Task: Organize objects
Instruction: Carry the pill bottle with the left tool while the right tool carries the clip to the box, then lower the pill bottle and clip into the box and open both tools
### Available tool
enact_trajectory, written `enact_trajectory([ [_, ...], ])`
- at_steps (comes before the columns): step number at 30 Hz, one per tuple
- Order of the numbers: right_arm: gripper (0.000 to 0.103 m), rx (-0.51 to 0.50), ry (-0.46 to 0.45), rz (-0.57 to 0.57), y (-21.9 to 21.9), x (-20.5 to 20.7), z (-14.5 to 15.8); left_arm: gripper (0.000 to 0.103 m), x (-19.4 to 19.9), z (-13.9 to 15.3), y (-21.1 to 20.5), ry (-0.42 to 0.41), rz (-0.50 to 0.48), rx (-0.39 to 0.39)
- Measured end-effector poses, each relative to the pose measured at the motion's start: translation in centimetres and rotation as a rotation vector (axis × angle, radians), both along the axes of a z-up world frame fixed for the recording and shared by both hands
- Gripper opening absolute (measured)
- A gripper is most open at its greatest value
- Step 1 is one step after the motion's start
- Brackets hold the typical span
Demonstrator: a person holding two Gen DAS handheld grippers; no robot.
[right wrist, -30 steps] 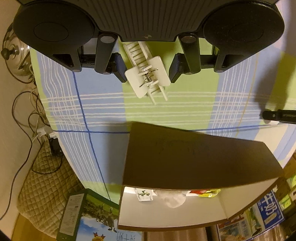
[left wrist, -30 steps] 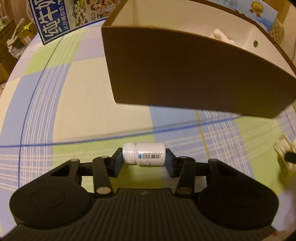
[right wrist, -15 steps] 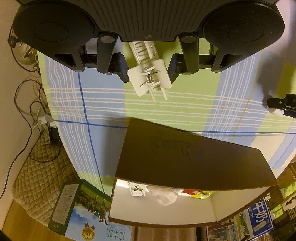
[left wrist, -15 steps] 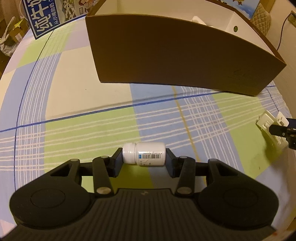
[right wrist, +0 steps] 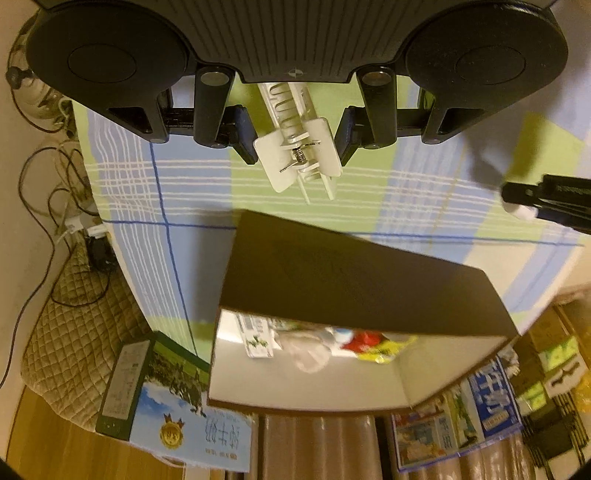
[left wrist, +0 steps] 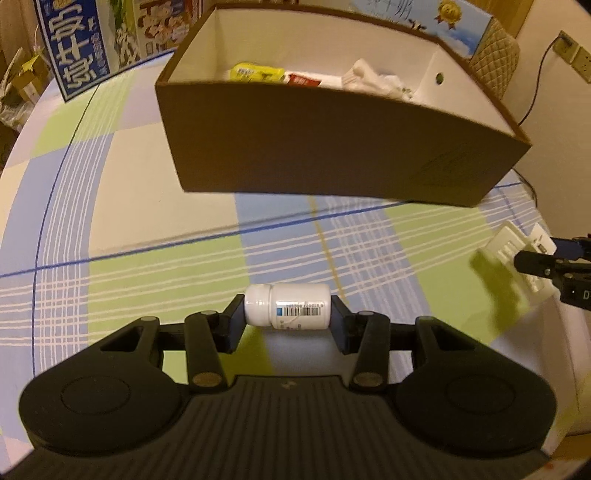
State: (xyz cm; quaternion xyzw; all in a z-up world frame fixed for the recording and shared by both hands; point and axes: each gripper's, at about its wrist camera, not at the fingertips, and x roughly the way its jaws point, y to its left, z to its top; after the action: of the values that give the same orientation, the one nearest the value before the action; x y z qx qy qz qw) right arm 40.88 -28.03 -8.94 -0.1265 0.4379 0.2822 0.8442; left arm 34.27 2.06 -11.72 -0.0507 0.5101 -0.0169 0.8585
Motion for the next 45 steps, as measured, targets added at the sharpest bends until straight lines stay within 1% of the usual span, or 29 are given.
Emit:
enact_trajectory([
  [5,0.042,0.082,0.000,0.025,0.3,-0.3,2.4,0.041,-0.1,2.1,-0.5,-0.036,-0.010,-0.021],
  [11,0.042,0.190,-0.022,0.063,1.1,-0.2,5.7,0.041,0.3,4.7,-0.8,-0.089,-0.017,-0.021],
  [15,0.042,0.243,-0.029,0.081,1.7,0.4,7.3,0.041,1.1,6.2,-0.8,-0.121,-0.018,-0.018],
  [20,0.041,0.288,-0.029,0.091,2.3,2.4,8.3,0.041,3.0,7.4,-0.5,-0.158,-0.024,0.005],
  [26,0.041,0.311,-0.048,0.088,3.9,6.4,8.7,0.041,7.1,8.4,-0.1,-0.191,-0.022,0.019],
  [29,0.041,0.309,-0.060,0.073,4.8,8.9,8.7,0.041,9.5,8.7,0.1,-0.198,-0.023,0.027],
  [33,0.041,0.269,-0.063,0.045,6.6,12.5,7.9,0.041,12.6,8.3,0.2,-0.190,-0.040,0.031],
  [36,0.041,0.230,-0.042,0.002,7.8,15.2,6.6,0.041,15.2,7.7,0.2,-0.178,-0.046,0.034],
  [40,0.041,0.183,-0.016,-0.021,9.6,18.3,4.6,0.041,18.5,6.5,0.1,-0.147,-0.058,0.046],
  [45,0.041,0.174,0.014,-0.076,10.6,21.4,2.8,0.041,21.8,5.5,0.0,-0.131,-0.061,0.072],
])
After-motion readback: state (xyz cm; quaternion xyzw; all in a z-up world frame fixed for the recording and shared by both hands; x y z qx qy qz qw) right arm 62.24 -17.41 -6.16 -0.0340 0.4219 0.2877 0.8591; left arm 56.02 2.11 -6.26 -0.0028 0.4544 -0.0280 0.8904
